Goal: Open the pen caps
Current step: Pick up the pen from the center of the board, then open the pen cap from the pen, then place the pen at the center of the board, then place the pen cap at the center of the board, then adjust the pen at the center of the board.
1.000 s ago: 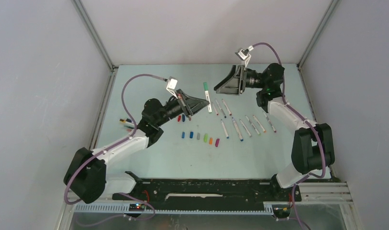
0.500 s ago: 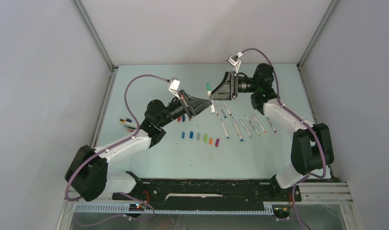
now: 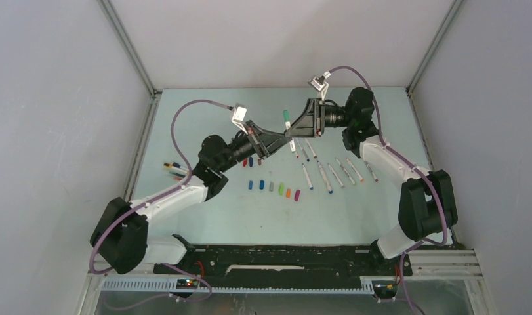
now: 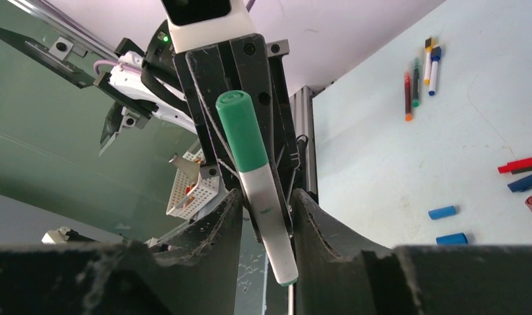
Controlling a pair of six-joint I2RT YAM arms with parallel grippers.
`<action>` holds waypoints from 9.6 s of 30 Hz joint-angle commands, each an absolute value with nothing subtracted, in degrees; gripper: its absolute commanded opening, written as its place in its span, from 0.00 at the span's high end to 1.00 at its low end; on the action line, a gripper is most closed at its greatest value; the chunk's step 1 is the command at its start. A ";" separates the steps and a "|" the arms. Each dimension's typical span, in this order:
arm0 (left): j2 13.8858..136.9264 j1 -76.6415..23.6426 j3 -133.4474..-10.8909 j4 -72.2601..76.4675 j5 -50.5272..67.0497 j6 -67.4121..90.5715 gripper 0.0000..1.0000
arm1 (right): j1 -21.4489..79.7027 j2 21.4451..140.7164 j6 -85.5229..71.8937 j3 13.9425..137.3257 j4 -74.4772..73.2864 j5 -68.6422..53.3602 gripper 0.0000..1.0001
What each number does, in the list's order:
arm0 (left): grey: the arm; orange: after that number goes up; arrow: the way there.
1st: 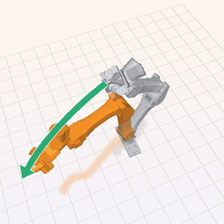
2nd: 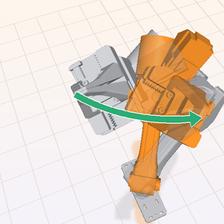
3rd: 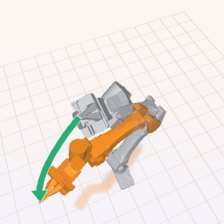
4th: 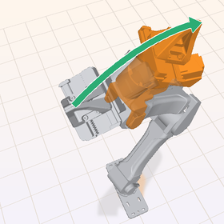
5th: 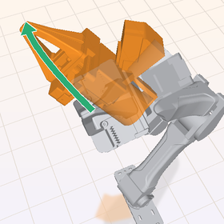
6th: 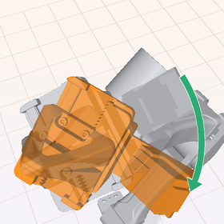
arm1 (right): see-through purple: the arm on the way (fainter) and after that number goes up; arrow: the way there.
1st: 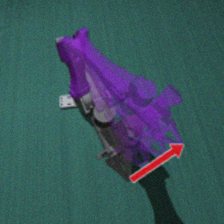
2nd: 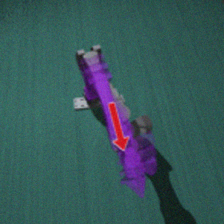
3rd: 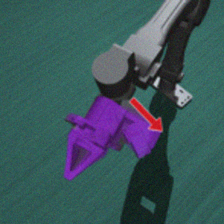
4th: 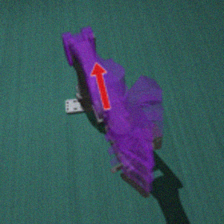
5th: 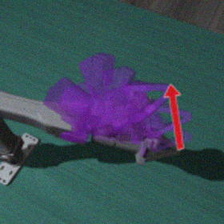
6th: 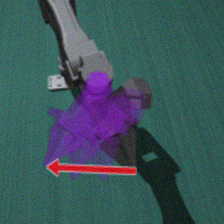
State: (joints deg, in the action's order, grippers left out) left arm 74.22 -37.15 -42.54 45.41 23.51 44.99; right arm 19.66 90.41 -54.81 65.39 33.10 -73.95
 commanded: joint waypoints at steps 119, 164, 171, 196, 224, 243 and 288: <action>58.62 -18.22 -49.34 24.09 13.49 47.03 1.00 | 11.29 86.01 2.89 65.58 -14.81 -73.23 1.00; 70.62 -18.30 -44.30 14.01 23.77 46.85 1.00 | 10.61 128.84 4.66 102.17 -41.48 -24.08 0.74; 70.96 -18.44 -44.48 14.03 24.63 47.10 0.99 | 10.54 126.31 5.04 100.95 -41.81 -23.91 0.66; 97.77 -33.55 -73.47 -23.13 1.61 32.93 0.88 | 3.15 84.76 19.25 70.40 -32.82 -48.83 0.42; 122.77 -33.25 -99.49 -41.12 -5.21 29.17 0.73 | 0.92 86.97 20.39 70.49 -34.15 -52.36 0.43; 83.71 -32.81 -66.02 -18.85 -21.50 24.24 0.56 | 0.77 85.79 21.98 70.45 -35.22 -55.09 0.43; 84.36 7.73 -44.48 -22.44 -9.37 48.81 0.66 | 0.79 87.66 23.38 70.49 -35.95 -55.88 0.44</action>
State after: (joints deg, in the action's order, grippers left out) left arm 83.50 7.27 -41.76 -22.61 -9.93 48.16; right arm 0.99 87.44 22.57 70.28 -35.94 -54.72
